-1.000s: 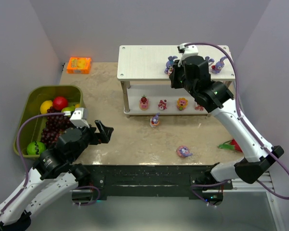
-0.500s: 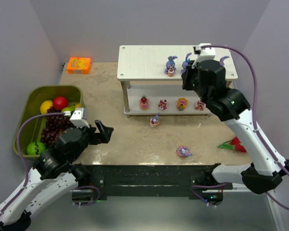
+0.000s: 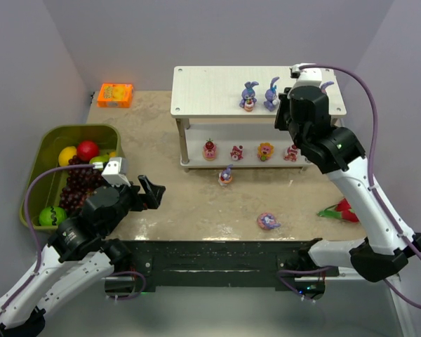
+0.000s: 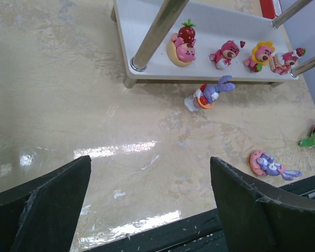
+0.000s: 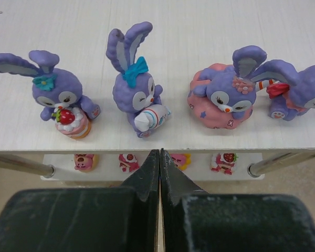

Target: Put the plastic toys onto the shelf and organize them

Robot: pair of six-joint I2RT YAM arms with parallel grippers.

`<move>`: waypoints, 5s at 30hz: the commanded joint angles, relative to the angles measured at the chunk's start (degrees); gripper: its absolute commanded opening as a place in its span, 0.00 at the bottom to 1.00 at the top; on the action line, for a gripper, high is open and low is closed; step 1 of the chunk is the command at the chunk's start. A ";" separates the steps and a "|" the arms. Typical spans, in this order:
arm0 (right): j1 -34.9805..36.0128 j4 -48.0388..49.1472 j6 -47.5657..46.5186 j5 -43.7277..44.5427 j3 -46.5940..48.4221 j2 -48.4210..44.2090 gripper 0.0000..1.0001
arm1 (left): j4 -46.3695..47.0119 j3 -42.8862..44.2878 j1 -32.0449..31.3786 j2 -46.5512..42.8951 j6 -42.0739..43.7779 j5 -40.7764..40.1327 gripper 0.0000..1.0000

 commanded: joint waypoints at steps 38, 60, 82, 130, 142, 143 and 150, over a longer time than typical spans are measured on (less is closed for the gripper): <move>-4.84 5.15 0.47 -10.77 -2.01 -0.24 0.00 | 1.03 -0.27 -0.26 0.12 -0.42 -0.93 0.99; -4.84 3.99 6.87 -17.35 -27.65 -21.93 0.68 | 1.21 -0.36 -0.26 0.29 -0.34 -0.84 0.99; 12.73 49.06 5.48 -22.73 -59.75 -4.48 0.86 | 1.21 -0.36 -0.26 1.17 -0.25 -0.67 1.00; 12.47 41.72 17.77 -9.19 -48.16 5.29 0.48 | 1.47 -0.45 -0.26 0.73 -0.34 -0.31 0.99; 12.47 39.42 20.86 -7.43 -44.11 9.95 0.32 | 1.38 -0.36 -0.26 0.73 -0.25 -0.14 1.00; 12.47 39.59 20.86 -7.17 -43.85 10.21 0.31 | 1.47 -0.45 -0.26 0.82 -0.16 -0.14 0.99; 12.47 39.60 20.16 -6.38 -41.74 12.41 0.28 | 1.47 -0.45 -0.26 0.74 -0.16 -0.23 0.99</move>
